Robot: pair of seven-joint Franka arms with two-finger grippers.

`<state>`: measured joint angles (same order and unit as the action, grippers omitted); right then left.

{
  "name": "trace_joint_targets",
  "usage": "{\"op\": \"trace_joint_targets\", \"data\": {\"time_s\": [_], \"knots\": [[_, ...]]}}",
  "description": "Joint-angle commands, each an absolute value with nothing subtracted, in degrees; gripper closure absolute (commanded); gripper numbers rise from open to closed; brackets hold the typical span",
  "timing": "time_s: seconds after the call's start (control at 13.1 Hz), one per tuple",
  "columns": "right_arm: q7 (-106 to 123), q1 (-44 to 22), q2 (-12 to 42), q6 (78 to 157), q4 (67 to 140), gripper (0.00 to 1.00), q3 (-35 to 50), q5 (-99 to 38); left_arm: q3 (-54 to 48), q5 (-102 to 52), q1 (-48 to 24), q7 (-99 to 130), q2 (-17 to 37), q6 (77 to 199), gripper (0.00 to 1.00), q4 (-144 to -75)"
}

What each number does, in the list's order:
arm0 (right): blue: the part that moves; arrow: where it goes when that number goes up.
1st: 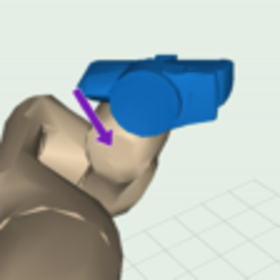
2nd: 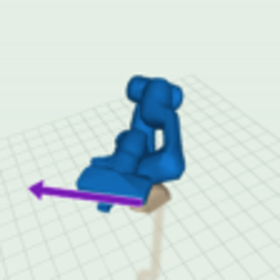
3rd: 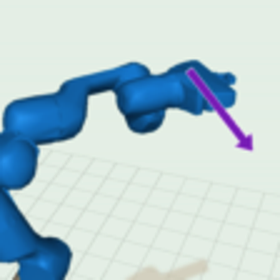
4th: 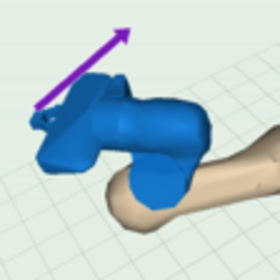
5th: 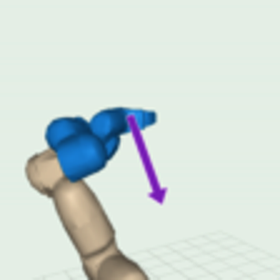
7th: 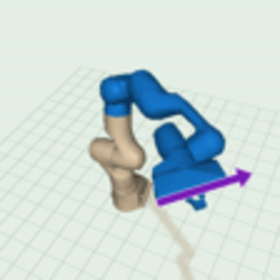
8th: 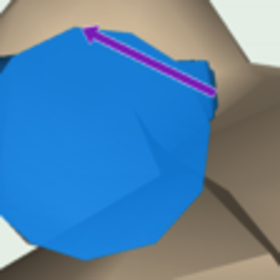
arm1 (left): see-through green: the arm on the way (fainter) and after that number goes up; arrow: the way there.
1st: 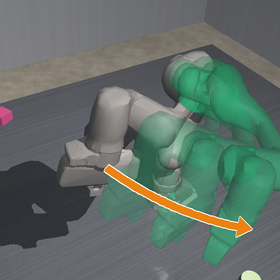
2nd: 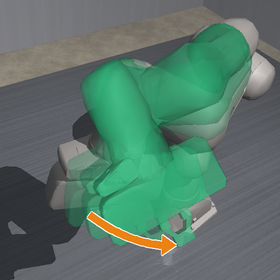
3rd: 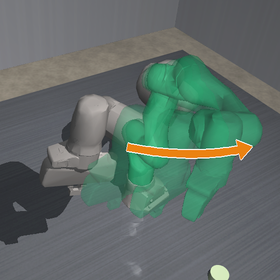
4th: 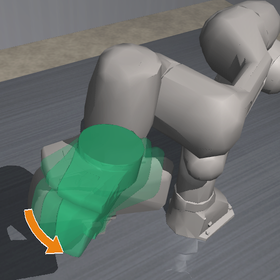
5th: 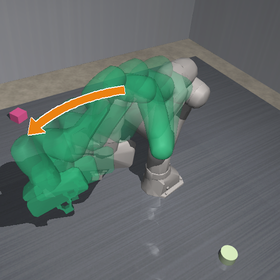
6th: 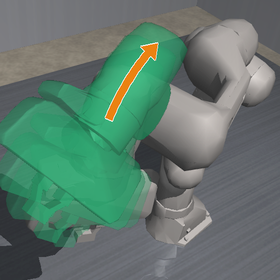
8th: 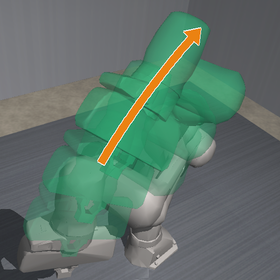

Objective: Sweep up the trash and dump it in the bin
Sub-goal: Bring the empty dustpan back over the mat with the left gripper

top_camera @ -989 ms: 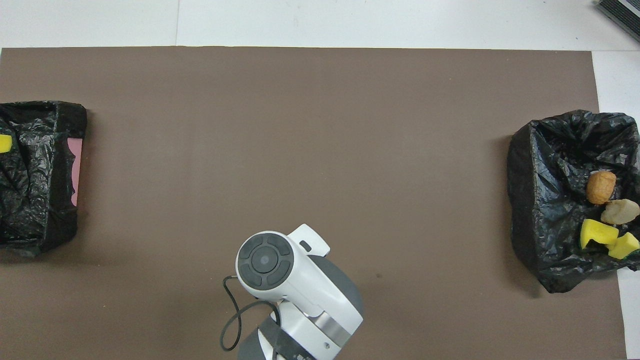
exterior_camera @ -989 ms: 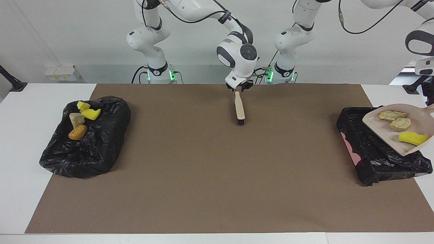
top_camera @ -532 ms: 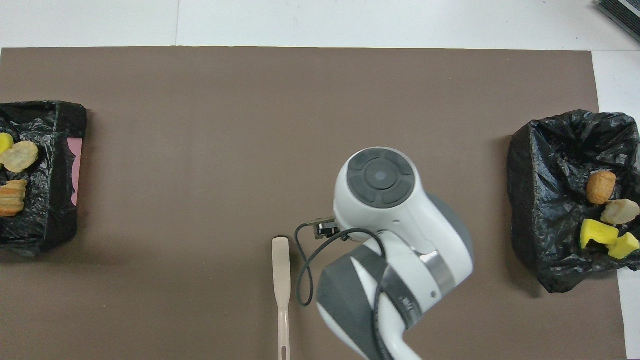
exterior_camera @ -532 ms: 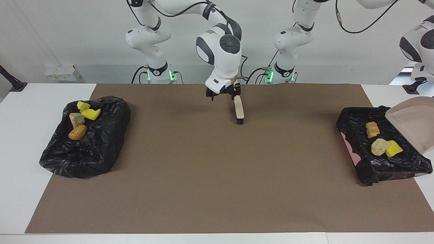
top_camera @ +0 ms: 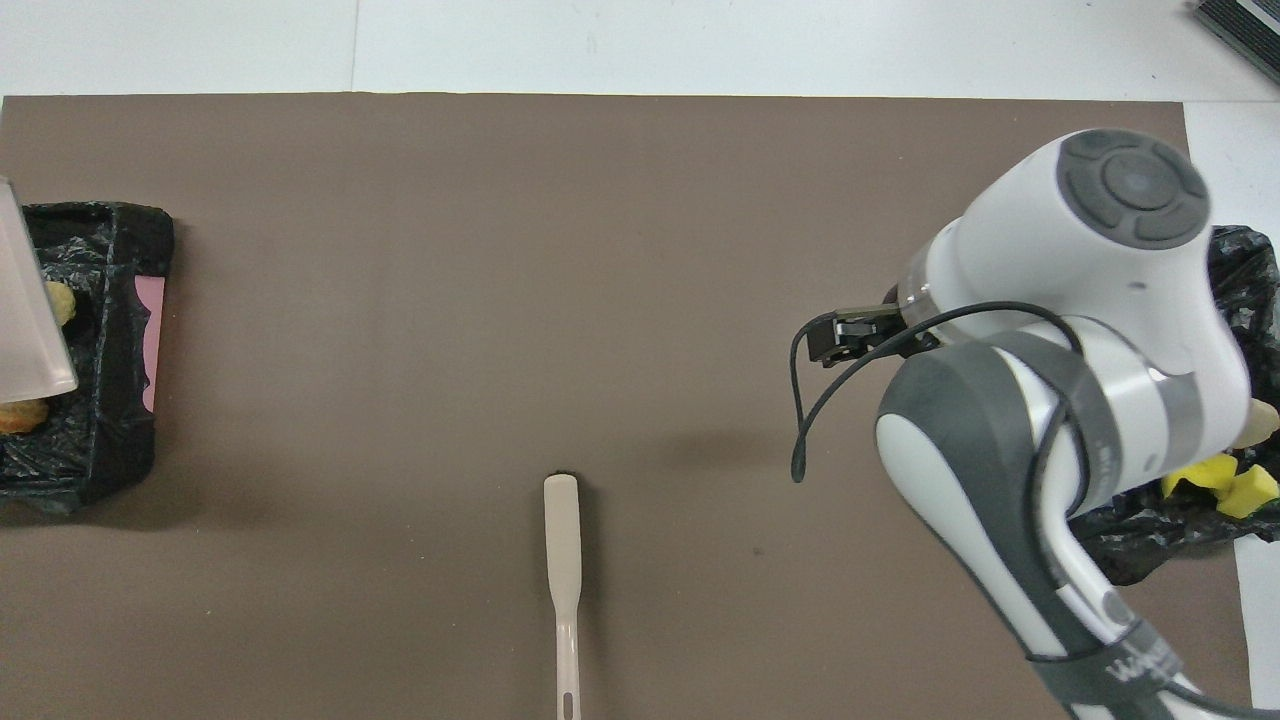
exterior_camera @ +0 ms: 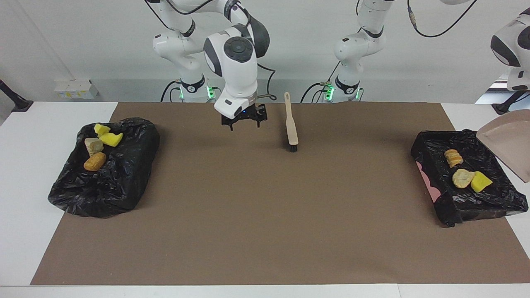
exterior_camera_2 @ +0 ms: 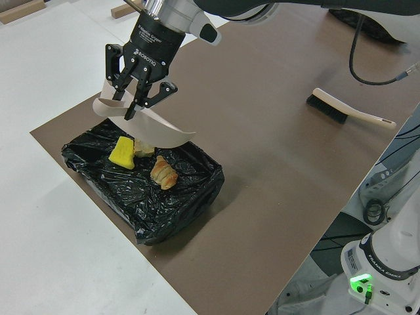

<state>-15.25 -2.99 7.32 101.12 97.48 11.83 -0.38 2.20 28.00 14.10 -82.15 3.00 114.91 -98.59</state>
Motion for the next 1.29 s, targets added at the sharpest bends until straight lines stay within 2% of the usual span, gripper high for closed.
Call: {"op": "trace_joint_targets", "data": {"time_s": [0.0, 0.15, 0.3, 0.68, 1.06, 1.22], "knots": [[-13.54, 1.66, 6.94, 101.25, 97.38, 0.00, 12.57, 0.88, 2.81, 21.90, 8.02, -70.20, 3.42, 110.93, 1.00, -98.96], [-8.11, 2.55, 7.03, 101.25, 96.86, 0.00, 11.61, 2.54, 2.81, 17.61, 2.49, -56.06, 4.48, 110.57, 1.00, -100.80], [-4.59, 2.20, 7.21, 100.46, 93.01, 0.00, 7.84, 3.16, 2.81, 11.20, -1.91, -43.91, 5.45, 110.66, 1.00, -101.07], [0.96, 1.76, 6.68, 98.19, 89.47, 0.00, -0.52, 1.93, 2.81, 2.84, -15.54, -10.70, 12.29, 113.54, 1.00, -100.11], [0.09, 1.76, 0.19, 90.28, 90.78, 0.00, -1.85, 1.93, 2.81, -3.92, -25.83, 12.45, 19.15, 117.93, 1.00, -96.68], [-1.13, 2.11, -1.39, 90.44, 93.15, 0.00, -1.85, 1.15, 2.90, -4.75, -29.16, 17.81, 20.64, 119.26, 1.00, -95.98]]}}
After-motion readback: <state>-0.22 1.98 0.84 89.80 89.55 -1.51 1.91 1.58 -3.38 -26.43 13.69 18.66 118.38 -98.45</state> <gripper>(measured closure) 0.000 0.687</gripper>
